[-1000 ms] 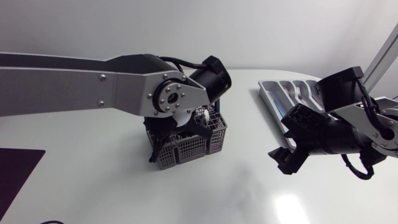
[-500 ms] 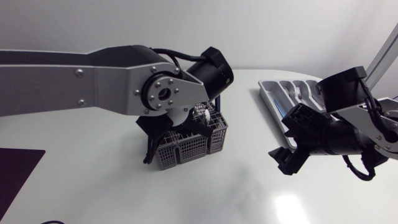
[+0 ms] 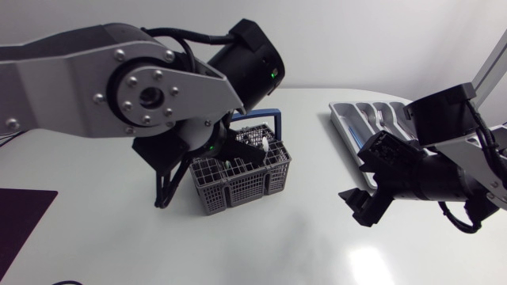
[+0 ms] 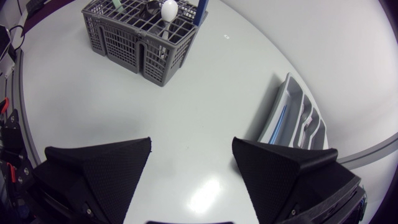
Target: Unload the cutlery basket into the drawer organizer.
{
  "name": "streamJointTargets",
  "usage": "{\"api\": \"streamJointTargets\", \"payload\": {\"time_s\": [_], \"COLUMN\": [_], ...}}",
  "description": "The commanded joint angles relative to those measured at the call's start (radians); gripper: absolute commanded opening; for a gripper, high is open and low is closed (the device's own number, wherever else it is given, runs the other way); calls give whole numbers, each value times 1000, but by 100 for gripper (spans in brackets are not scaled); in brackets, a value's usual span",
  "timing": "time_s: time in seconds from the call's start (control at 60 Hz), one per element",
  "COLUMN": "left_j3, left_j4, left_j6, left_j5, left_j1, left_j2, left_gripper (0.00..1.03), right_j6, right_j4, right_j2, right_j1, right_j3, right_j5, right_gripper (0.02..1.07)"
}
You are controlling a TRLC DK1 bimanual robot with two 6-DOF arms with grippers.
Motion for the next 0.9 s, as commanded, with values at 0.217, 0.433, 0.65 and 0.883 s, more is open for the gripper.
{"api": "streamJointTargets", "payload": {"time_s": [0.217, 0.433, 0.65, 0.883], "left_j3": [-10, 19, 51, 73], "left_j4": [-60, -102, -112, -122], "left_j6": [9, 6, 14, 9], "left_j5": [2, 83, 134, 399], "left_j1": [-8, 3, -2, 37], "left_j2": [-67, -118, -177, -211], "left_gripper": [4, 4, 4, 4], "right_j6": [52, 69, 73, 77], "right_j4": [-14, -29, -43, -91], "right_j2": [-9, -33, -90, -98], "right_j1": [41, 76, 87, 104], "right_j3": [-6, 14, 57, 122], "right_j5": [8, 0, -89, -230], "right_gripper": [96, 96, 96, 96]}}
